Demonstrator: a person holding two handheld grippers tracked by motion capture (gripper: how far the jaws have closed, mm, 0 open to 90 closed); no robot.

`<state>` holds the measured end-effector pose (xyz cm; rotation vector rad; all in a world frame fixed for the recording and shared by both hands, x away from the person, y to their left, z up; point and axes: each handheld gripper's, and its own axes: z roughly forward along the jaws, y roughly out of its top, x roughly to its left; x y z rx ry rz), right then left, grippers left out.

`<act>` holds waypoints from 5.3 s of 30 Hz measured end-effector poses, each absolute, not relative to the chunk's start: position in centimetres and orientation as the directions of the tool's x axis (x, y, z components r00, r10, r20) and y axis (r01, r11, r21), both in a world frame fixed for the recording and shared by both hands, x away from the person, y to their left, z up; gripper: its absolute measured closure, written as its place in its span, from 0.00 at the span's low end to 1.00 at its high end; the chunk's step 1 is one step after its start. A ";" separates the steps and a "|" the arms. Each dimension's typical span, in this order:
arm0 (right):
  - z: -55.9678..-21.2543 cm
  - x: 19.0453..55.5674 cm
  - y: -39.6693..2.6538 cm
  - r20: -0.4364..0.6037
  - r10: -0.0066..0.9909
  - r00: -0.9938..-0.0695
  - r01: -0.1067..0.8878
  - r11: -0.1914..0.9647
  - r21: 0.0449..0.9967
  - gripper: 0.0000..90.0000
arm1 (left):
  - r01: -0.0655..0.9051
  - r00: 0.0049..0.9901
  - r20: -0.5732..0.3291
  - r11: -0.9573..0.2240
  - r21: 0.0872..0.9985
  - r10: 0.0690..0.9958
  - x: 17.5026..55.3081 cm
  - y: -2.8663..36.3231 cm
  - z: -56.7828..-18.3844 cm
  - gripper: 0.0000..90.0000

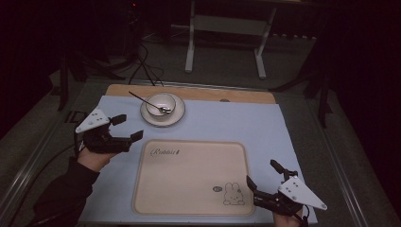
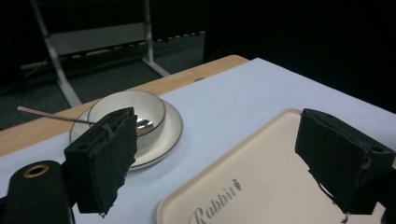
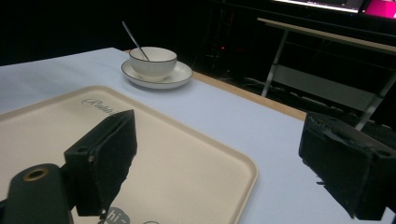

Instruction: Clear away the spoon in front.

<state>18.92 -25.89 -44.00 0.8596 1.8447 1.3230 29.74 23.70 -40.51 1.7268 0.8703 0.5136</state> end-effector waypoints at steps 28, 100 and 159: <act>-44.1 19.0 -25.9 -0.158 0.826 -0.540 0.120 0.261 0.958 0.13 | 0.371 0.488 -0.258 0.069 0.926 0.834 37.3 25.3 -45.6 0.21; -44.7 19.6 -25.7 -0.127 0.830 -0.544 0.172 0.258 0.951 0.13 | 0.469 0.188 -0.577 0.443 0.764 0.795 48.4 27.2 -50.0 0.88; -44.4 19.2 -25.7 -0.137 0.821 -0.555 0.143 0.256 0.956 0.13 | 0.416 0.491 -0.396 0.190 0.889 0.776 42.7 27.5 -34.9 1.00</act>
